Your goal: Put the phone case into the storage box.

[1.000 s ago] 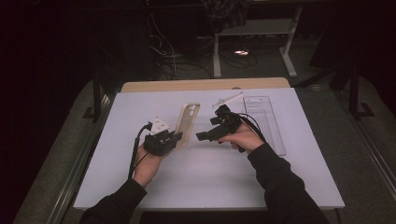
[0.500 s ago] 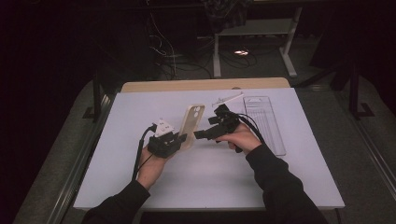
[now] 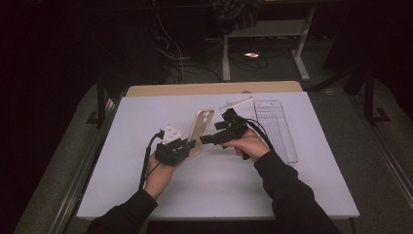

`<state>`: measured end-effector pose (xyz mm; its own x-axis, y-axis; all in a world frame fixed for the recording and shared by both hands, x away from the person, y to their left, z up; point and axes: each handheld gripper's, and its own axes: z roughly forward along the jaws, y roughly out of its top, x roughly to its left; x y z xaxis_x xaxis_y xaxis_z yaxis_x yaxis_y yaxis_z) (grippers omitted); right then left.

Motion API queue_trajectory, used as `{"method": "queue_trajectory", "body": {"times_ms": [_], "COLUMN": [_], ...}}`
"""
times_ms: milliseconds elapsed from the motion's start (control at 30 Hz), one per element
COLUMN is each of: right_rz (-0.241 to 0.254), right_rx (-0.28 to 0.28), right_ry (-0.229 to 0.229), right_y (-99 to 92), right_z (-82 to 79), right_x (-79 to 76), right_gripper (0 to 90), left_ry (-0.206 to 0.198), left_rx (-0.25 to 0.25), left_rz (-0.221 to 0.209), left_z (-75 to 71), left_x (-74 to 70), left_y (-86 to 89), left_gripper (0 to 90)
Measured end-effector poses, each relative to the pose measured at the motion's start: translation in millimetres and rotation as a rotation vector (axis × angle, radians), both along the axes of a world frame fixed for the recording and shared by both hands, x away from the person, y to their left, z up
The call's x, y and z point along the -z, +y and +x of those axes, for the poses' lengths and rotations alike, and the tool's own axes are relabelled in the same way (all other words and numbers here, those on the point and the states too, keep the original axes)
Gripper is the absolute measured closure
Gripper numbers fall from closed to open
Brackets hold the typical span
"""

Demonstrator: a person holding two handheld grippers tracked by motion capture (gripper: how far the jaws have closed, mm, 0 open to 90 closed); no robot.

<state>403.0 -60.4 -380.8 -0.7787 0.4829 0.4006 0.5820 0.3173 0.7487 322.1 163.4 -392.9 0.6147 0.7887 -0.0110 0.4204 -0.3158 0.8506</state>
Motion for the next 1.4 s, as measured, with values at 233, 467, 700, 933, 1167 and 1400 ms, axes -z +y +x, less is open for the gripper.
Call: {"method": "queue_trajectory", "body": {"times_ms": [233,467,700,933,1167,1400], "right_rz": [0.014,0.027,0.052,0.058,0.079,0.069], "right_rx": [-0.002,0.002,0.010,0.016,0.040,0.050], "right_ry": [0.005,0.005,0.019,0.025,0.046,0.053], "right_y": [2.1,5.3,6.4,8.1,9.3,11.5], "right_z": [0.1,-0.3,-0.7,-0.9,0.1,-0.1], "right_x": [0.3,1.0,0.4,1.7,2.8,4.2], "right_gripper": [0.0,0.0,0.0,0.0,0.0,0.0], "left_ry": [0.001,-0.004,-0.010,-0.016,-0.022,-0.021], "left_rx": [0.018,0.018,0.037,0.037,0.041,0.030], "left_rz": [0.015,0.002,0.026,0.013,0.015,-0.009], "left_z": [-1.9,-4.0,-6.8,-9.3,-11.7,-12.2], "left_x": [1.2,1.7,2.2,3.0,3.0,4.6], "left_y": [-4.0,-8.7,-13.6,-17.9,-21.3,-23.2], "left_gripper": [79.8,79.9,79.9,79.9,79.9,79.8]}}
